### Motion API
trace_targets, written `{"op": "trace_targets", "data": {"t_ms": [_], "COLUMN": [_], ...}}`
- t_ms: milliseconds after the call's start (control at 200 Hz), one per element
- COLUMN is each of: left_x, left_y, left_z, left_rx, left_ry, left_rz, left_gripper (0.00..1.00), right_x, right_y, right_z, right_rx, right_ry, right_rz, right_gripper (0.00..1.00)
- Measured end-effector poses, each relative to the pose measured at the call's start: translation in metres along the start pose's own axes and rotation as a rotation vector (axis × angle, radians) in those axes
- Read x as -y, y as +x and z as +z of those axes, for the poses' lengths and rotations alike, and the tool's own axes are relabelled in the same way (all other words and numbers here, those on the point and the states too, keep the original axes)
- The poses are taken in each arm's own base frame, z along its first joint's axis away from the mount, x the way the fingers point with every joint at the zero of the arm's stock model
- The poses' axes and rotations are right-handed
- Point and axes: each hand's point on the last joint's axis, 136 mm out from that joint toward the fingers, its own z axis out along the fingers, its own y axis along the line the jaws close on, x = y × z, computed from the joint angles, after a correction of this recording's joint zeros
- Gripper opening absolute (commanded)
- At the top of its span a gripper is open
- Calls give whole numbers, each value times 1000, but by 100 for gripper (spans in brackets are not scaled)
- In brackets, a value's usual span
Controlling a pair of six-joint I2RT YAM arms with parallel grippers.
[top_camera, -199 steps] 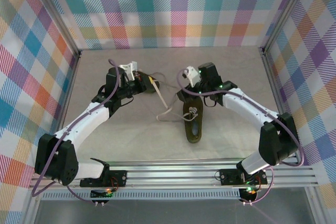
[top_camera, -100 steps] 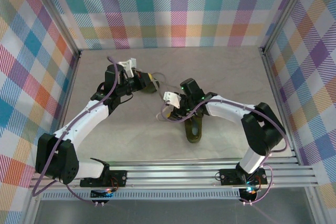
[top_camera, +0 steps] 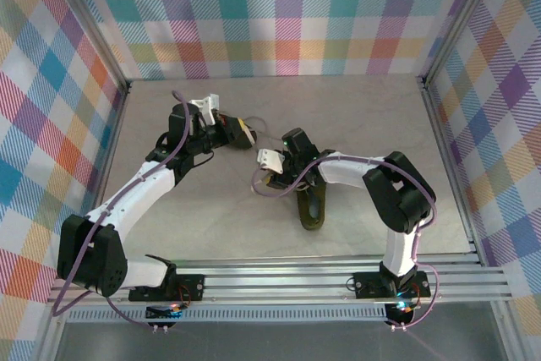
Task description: Tie the shoes
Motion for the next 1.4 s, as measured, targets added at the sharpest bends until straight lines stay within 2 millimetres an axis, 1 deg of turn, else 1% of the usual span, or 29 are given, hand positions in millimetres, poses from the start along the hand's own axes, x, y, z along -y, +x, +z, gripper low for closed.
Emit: {"op": "trace_targets", "data": {"t_ms": [85, 150, 180, 280, 355, 505, 625, 815, 930, 1035, 1130, 1185, 1240, 1305, 1360, 1400], "left_x": [-2, -3, -3, -6, -9, -6, -8, -14, -16, -22, -28, -33, -36, -42, -48, -53], "left_y": [2, 3, 3, 5, 5, 2, 7, 16, 21, 27, 36, 40, 44, 48, 51, 54], "left_z": [0, 0, 0, -1, -1, -1, 3, 11, 13, 17, 21, 24, 26, 29, 32, 34], "left_rx": [-8, -12, -13, -22, -25, -30, -53, -95, -111, -128, -151, -165, -174, -184, -193, -204], "left_ry": [-7, -10, -11, -23, -30, -26, -20, -16, -15, -23, -34, -45, -54, -72, -90, -107], "left_rz": [-4, -3, -4, -8, -9, 6, 1, -15, -20, -28, -38, -45, -50, -56, -60, -66], "left_gripper": [0, 0, 0, 0, 0, 0, 0, 0, 0, 0, 0, 0, 0, 0, 0, 0], "right_x": [1, -1, -4, -11, -19, -25, -30, -48, -54, -61, -64, -67, -69, -70, -68, -65], "right_y": [-8, -11, -11, -9, -11, -36, -47, -42, -45, -53, -69, -75, -76, -69, -58, -50], "right_z": [-1, -2, -3, -8, -21, -56, -73, -79, -80, -85, -91, -89, -83, -69, -53, -41], "right_rx": [19, 29, 28, 23, 24, 64, 61, 0, -9, -8, 8, 7, -8, -55, -104, -144], "right_ry": [-10, -31, -42, -68, -88, -128, -171, -251, -294, -357, -436, -488, -523, -546, -540, -522], "right_rz": [6, 18, 31, 88, 159, 348, 489, 719, 821, 913, 975, 1010, 1035, 1075, 1103, 1121], "right_gripper": [19, 4, 0, 0, 0, 0, 0, 0, 0, 0, 0, 0, 0, 0, 0, 3]}}
